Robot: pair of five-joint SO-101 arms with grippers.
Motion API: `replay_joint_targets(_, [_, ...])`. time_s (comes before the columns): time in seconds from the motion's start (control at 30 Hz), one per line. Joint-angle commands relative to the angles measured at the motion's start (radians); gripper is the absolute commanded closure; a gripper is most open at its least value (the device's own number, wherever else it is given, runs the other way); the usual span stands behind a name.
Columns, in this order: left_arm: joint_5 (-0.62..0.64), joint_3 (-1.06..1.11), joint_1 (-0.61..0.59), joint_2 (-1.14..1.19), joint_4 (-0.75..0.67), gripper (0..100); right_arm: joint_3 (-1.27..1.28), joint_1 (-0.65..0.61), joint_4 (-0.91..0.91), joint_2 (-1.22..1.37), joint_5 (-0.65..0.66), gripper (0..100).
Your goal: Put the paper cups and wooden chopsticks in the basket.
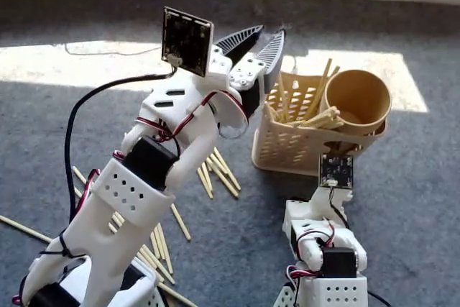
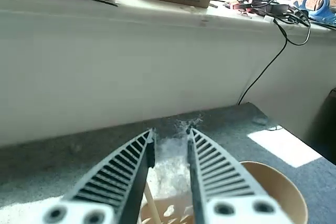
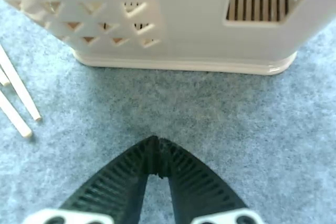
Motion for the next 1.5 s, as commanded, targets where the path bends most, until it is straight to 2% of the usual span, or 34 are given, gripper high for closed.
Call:
replay_joint_targets(0.0, [-0.012,-0.143,0.008,-0.027,0.121,88,0.104,-0.007,0.007,-0.002,0.009,99.1])
replay_joint_targets(0.27, [-0.02,-0.282,-0.005,-0.133,0.411,88,0.104,-0.007,0.007,-0.002,0.009,99.1])
replay_joint_targets(0.47, [-0.02,-0.255,-0.197,-0.231,0.592,88,0.104,-0.007,0.007,-0.002,0.009,99.1])
replay_joint_targets(0.6, [-0.02,-0.208,-0.337,-0.236,0.672,88,0.104,-0.007,0.007,-0.002,0.009,99.1])
replay_joint_targets(0.77, [-0.035,-0.15,-0.456,-0.234,0.76,88,0.104,-0.007,0.007,-0.002,0.009,99.1])
replay_joint_targets(0.87, [-0.115,-0.093,-0.49,-0.231,0.79,88,0.104,-0.007,0.007,-0.002,0.009,99.1])
replay_joint_targets(1.1, [-0.133,0.148,-0.558,-0.228,0.789,88,0.104,-0.007,0.007,-0.002,0.009,99.1])
replay_joint_targets(1.23, [-0.218,0.275,-0.57,-0.228,0.787,88,0.104,-0.007,0.007,-0.002,0.009,99.1])
replay_joint_targets(1.47, [-0.276,0.418,-0.627,-0.228,0.769,88,0.104,-0.007,0.007,-0.002,0.009,99.1])
